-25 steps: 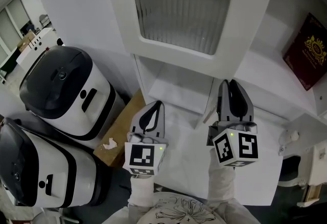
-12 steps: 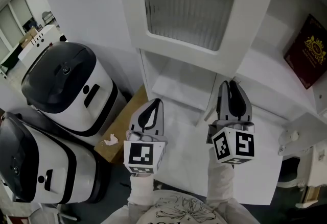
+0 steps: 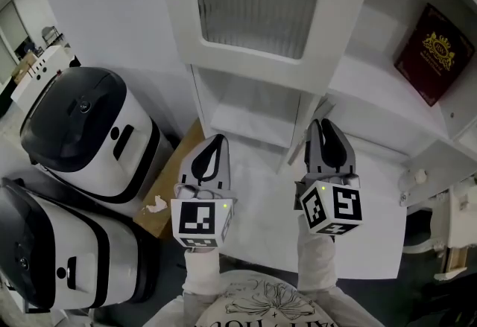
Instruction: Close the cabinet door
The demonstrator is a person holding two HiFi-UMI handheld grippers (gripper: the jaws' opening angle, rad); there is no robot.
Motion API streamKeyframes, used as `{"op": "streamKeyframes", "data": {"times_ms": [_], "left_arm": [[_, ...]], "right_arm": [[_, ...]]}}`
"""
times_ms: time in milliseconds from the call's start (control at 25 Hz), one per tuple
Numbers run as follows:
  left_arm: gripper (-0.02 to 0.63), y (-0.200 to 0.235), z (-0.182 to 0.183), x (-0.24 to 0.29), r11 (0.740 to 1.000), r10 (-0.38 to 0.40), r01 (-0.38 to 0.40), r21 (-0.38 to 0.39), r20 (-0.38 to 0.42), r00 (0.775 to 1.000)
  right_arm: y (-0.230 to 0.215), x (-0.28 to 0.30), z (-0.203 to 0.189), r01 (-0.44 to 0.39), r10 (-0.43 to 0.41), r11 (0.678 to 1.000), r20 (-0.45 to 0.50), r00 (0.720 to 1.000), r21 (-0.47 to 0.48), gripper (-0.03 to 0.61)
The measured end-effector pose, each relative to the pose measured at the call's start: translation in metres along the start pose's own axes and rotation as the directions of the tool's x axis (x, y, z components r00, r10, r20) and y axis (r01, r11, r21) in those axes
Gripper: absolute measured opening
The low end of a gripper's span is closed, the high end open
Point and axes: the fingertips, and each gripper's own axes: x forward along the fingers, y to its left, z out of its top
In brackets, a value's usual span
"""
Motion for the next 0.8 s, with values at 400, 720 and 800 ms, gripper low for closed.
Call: {"op": "streamKeyframes", "data": {"times_ms": [400,720,800], "left_arm": [[0.005,-0.001,0.015,-0.008,0.997,-0.082,0.082,0.002,0.014,0.997],[0.005,0.002,0.018,-0.01,0.992,-0.126,0.126,-0.001,0.021,0.992],[0.005,0.0,0.019,-0.009,0.99,-0.139,0.14,-0.004,0.022,0.99]], "right_arm": [[0.012,-0.026,-0.007,0.066,-0.065,0.998,-0.042,0.997,0.012,0.058],[0.013,-0.04,-0.01,0.13,-0.129,0.992,-0.051,0.99,0.008,0.04],[0.012,-0.042,-0.011,0.142,-0.141,0.99,-0.054,0.989,0.008,0.037]]}}
